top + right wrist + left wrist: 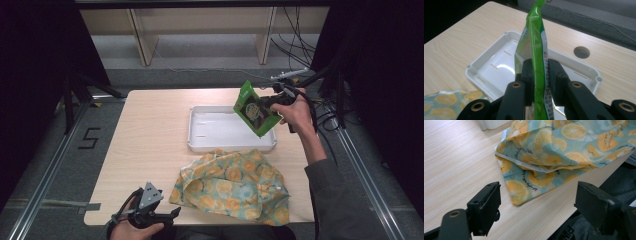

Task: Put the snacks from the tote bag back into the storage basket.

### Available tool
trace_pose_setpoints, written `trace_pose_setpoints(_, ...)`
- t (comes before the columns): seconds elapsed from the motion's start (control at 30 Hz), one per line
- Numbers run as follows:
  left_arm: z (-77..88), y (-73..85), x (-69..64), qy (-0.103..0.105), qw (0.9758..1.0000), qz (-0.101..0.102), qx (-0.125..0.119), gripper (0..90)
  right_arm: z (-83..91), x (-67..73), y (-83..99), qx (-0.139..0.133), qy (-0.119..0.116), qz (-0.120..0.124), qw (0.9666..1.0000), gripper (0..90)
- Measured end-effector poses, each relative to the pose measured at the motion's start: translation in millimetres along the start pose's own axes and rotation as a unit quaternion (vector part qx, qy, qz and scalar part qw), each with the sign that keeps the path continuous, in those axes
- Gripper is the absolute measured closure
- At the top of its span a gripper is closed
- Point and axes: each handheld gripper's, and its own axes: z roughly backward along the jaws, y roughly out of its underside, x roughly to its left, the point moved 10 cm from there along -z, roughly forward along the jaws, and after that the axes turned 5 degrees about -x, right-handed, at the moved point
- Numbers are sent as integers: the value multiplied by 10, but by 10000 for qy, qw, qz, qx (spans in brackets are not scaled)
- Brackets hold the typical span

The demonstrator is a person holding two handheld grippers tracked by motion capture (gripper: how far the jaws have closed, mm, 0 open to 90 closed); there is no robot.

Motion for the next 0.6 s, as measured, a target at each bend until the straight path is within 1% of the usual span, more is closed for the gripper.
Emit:
trace_pose_setpoints(0.03, 21, 24, 26, 8, 9998, -157, 154, 200, -30, -14, 0, 17, 11, 58, 10000, 766)
trace_pose_setpoints(0.07, 17, 22, 30, -12, 9998, -150, 138, 200, -52, -20, -2, 49, 73, -12, 10000, 766)
trace_pose_setpoints(0.1, -5, 0, 0, -4, 10000, 37, -28, 200, -82, -51, -15, 39, 133, 51, 9999, 766)
trace_pose_setpoints(0.13, 10, 23, 4, -28, 9999, 72, 77, 201, -83, -67, -4, 187, 188, 30, 9996, 766)
trace_pose_setpoints(0.17, -4, 6, -10, -24, 9999, 163, -16, 203, -127, -96, -25, 81, 285, 62, 9995, 766)
trace_pose_setpoints(0.2, -5, 5, -12, -13, 9998, 182, -21, 203, -159, -137, -45, 13, 393, 149, 9991, 766)
trace_pose_setpoints(0.23, -7, -3, -1, -5, 10000, 77, -43, 203, -177, -160, -45, 59, 438, 184, 9989, 766)
trace_pose_setpoints(0.27, -7, -3, -1, -5, 10000, 77, -43, 203, -181, -152, -40, 151, 448, 66, 9989, 766)
trace_pose_setpoints(0.3, 10, 25, 12, -14, 9999, -26, 97, 203, -201, -176, -48, 149, 455, 156, 9987, 766)
trace_pose_setpoints(0.33, 11, 25, 23, 10, 9998, -139, 122, 202, -219, -195, -51, 169, 529, 171, 9983, 766)
trace_pose_setpoints(0.37, 5, 15, 36, 0, 9997, -218, 98, 203, -229, -172, -39, 248, 538, 44, 9982, 766)
trace_pose_setpoints(0.4, -14, -6, 39, -44, 9998, -187, -16, 202, -246, -161, -39, 288, 590, -57, 9978, 766)
trace_pose_setpoints(0.43, -8, 21, -7, -33, 10000, 70, 45, 203, -270, -203, -55, 257, 630, 97, 9976, 766)
trace_pose_setpoints(0.47, -4, 28, -12, -40, 9999, 112, 70, 203, -286, -209, -50, 315, 692, 58, 9971, 766)
trace_pose_setpoints(0.5, 1, 29, -27, 0, 9998, 160, 83, 203, -314, -215, -49, 315, 730, 8, 9968, 766)
trace_pose_setpoints(0.53, 7, 22, -29, -4, 9997, 218, 68, 203, -320, -254, -46, 413, 729, 185, 9963, 766)
trace_pose_setpoints(0.57, 7, 14, -21, -19, 9996, 278, 17, 203, -340, -243, -42, 431, 744, 45, 9963, 766)
trace_pose_setpoints(0.6, 30, 18, -3, -35, 9998, 200, 71, 202, -382, -270, -58, 298, 785, 45, 9965, 766)
